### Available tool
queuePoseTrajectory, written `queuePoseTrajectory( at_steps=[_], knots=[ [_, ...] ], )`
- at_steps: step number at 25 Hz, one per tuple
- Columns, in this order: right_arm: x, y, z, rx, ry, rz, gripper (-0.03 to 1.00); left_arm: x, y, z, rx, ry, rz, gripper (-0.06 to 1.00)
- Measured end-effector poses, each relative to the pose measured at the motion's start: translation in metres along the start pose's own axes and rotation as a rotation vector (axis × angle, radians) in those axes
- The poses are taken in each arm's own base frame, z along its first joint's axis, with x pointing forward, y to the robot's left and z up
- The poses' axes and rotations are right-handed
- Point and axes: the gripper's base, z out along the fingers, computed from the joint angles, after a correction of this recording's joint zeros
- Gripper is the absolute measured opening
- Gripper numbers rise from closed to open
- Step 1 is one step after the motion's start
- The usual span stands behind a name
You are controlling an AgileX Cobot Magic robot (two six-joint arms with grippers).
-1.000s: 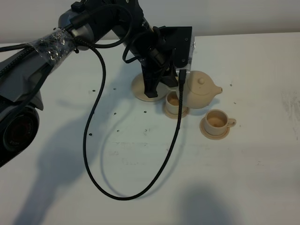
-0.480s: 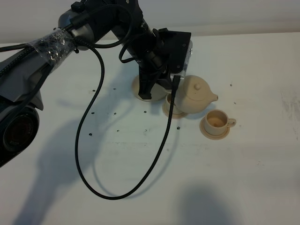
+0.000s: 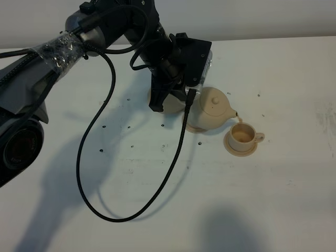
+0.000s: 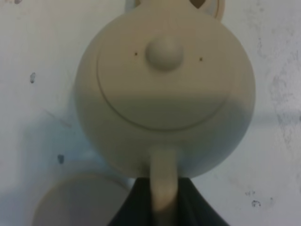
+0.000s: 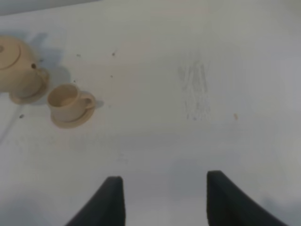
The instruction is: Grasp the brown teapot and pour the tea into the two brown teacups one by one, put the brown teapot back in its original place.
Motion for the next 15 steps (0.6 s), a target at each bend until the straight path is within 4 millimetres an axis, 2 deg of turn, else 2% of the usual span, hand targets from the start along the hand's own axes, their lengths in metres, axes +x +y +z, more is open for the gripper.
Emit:
queuePoseTrajectory(
  at_steps=[15],
  knots=[
    [0.0, 0.0, 0.0, 0.0, 0.0, 0.001, 0.41, 0.0009, 0.0012, 0.0005, -0.017, 0.025, 0.02, 0.08]
  ],
)
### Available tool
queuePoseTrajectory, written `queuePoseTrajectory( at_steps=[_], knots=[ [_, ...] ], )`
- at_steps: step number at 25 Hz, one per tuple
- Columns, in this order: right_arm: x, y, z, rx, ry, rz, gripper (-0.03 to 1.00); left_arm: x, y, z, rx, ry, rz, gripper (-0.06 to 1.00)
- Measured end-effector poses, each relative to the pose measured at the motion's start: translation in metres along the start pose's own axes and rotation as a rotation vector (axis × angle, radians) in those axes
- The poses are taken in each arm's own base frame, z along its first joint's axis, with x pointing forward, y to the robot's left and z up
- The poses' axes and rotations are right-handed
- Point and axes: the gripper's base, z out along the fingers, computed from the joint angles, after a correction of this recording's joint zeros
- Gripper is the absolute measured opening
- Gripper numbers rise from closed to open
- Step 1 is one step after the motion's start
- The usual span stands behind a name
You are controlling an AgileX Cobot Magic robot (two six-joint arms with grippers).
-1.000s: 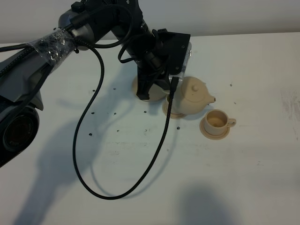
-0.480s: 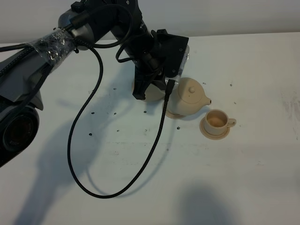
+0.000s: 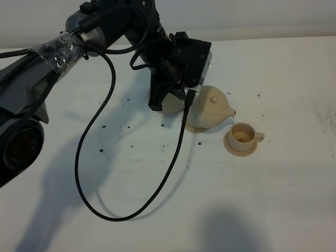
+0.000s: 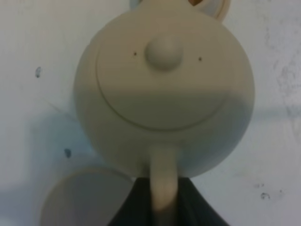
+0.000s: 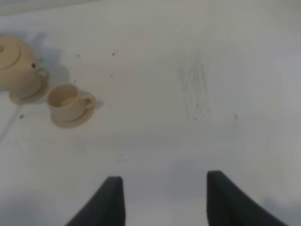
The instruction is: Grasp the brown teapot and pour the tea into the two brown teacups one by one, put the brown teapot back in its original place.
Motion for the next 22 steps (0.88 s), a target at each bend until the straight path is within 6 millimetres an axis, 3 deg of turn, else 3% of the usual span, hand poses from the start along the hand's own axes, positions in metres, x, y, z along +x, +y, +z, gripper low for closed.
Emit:
queuePoseTrajectory(
  at_steps=[22],
  knots=[
    [0.0, 0.0, 0.0, 0.0, 0.0, -0.001, 0.41, -0.018, -0.005, 0.008, -0.011, 0.074, 0.094, 0.08]
  ],
)
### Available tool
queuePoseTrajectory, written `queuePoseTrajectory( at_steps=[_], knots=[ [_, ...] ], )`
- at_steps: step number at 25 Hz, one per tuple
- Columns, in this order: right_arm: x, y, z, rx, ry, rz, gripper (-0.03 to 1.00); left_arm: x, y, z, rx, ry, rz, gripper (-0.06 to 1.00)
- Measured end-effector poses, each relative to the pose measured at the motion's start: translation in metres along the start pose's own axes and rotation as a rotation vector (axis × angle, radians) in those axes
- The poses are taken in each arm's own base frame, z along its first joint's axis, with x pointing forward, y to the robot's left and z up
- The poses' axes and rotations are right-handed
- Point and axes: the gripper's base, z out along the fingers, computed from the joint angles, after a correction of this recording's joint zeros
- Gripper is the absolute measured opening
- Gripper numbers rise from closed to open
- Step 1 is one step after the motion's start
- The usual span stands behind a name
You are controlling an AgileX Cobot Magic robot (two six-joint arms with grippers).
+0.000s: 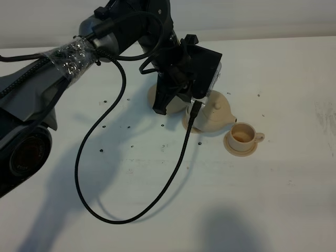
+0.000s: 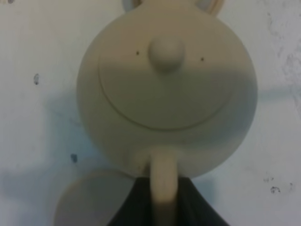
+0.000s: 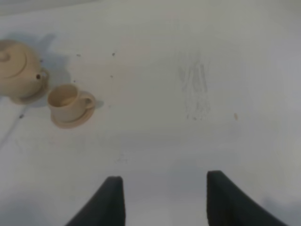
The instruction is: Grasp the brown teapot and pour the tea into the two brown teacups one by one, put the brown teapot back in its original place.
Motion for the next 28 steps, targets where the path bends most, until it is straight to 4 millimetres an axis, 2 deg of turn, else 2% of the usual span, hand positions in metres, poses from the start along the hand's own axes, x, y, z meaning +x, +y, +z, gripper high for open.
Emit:
queuePoseTrajectory(
  at_steps=[28],
  knots=[
    [0.0, 0.0, 0.0, 0.0, 0.0, 0.0, 0.41, -0.016, -0.002, 0.005, -0.025, 0.096, 0.103, 0.08]
  ],
)
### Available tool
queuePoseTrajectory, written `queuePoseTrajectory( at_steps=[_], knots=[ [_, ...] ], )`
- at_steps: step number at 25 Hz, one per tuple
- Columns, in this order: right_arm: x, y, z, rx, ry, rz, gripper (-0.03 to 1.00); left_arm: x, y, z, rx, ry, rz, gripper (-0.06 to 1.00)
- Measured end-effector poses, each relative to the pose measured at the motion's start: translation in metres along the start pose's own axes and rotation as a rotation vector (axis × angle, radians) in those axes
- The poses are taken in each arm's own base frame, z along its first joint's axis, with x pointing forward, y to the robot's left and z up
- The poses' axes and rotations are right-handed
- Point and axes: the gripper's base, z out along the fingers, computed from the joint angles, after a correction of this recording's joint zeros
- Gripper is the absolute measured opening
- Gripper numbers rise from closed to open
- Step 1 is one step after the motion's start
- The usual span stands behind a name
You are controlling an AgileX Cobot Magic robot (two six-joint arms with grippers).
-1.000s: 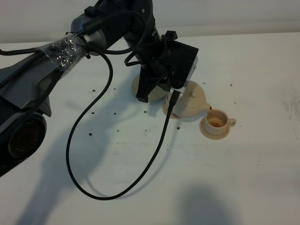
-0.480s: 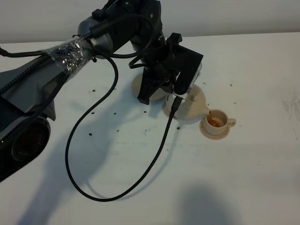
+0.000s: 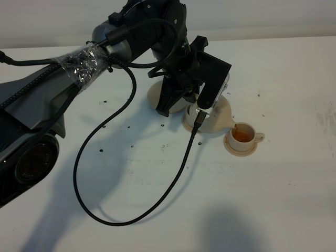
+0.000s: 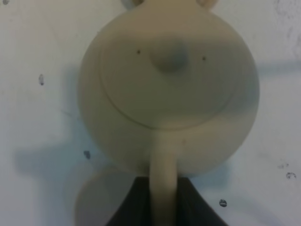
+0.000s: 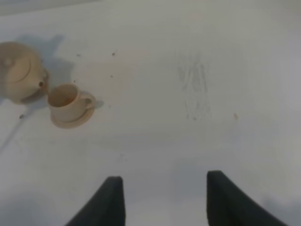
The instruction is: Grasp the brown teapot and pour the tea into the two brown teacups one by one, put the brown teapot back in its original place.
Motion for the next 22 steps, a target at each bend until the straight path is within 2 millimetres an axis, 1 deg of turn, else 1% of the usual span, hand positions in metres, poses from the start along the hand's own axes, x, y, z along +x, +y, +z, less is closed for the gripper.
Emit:
queuePoseTrajectory(
  at_steps=[5, 12, 22],
  knots=[
    [0.0, 0.0, 0.0, 0.0, 0.0, 0.0, 0.41, 0.0, 0.001, -0.001, -0.013, 0.005, 0.004, 0.08],
    [0.0, 0.0, 0.0, 0.0, 0.0, 0.0, 0.41, 0.001, 0.003, -0.011, -0.043, 0.023, 0.023, 0.08],
    [0.0, 0.0, 0.0, 0.0, 0.0, 0.0, 0.41, 0.0, 0.002, -0.012, -0.045, 0.028, 0.05, 0.08]
  ],
)
